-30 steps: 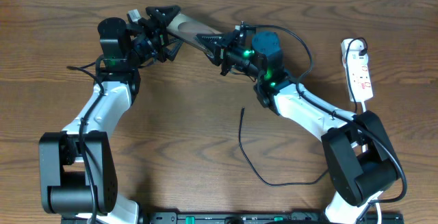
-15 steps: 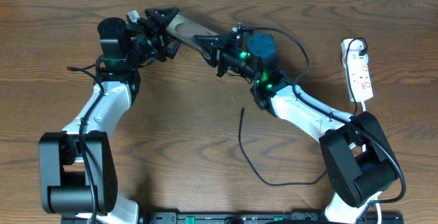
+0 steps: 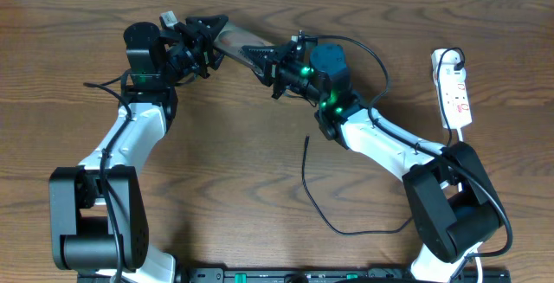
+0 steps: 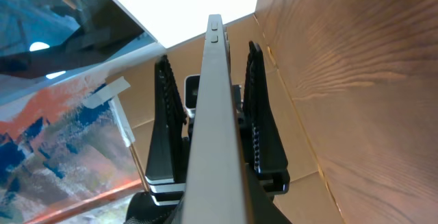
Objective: Plug charger to phone and switch on socket
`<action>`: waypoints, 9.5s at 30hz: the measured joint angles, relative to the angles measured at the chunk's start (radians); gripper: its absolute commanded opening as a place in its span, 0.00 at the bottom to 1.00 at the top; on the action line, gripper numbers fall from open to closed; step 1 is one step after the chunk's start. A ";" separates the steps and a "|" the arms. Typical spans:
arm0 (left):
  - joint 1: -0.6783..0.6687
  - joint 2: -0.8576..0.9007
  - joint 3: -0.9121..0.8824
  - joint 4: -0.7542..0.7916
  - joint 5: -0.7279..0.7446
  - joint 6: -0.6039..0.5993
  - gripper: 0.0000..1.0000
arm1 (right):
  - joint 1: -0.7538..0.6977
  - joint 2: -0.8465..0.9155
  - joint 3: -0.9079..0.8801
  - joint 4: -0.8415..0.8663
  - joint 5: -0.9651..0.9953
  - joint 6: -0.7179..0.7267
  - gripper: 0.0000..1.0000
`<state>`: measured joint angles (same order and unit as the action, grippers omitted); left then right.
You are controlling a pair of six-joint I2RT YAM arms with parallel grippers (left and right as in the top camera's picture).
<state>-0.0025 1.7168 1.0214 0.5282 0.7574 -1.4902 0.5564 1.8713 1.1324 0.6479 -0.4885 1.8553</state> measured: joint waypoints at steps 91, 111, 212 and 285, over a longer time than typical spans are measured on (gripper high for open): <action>0.408 0.000 0.000 -0.006 0.297 0.051 0.07 | -0.113 0.000 0.006 -0.335 -0.076 -0.275 0.99; 0.470 0.000 0.000 -0.004 0.612 0.109 0.07 | -0.159 0.000 0.011 -1.029 -0.060 -0.626 0.94; 0.470 0.000 0.000 -0.003 0.632 0.232 0.07 | 0.040 0.368 0.575 -1.765 0.357 -1.131 0.98; 0.470 0.000 0.000 -0.004 0.632 0.235 0.07 | 0.064 0.377 0.575 -1.800 0.350 -1.073 0.35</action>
<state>0.4671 1.7168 1.0210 0.5243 1.3899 -1.2556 0.6205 2.2478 1.7069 -1.1519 -0.1383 0.7818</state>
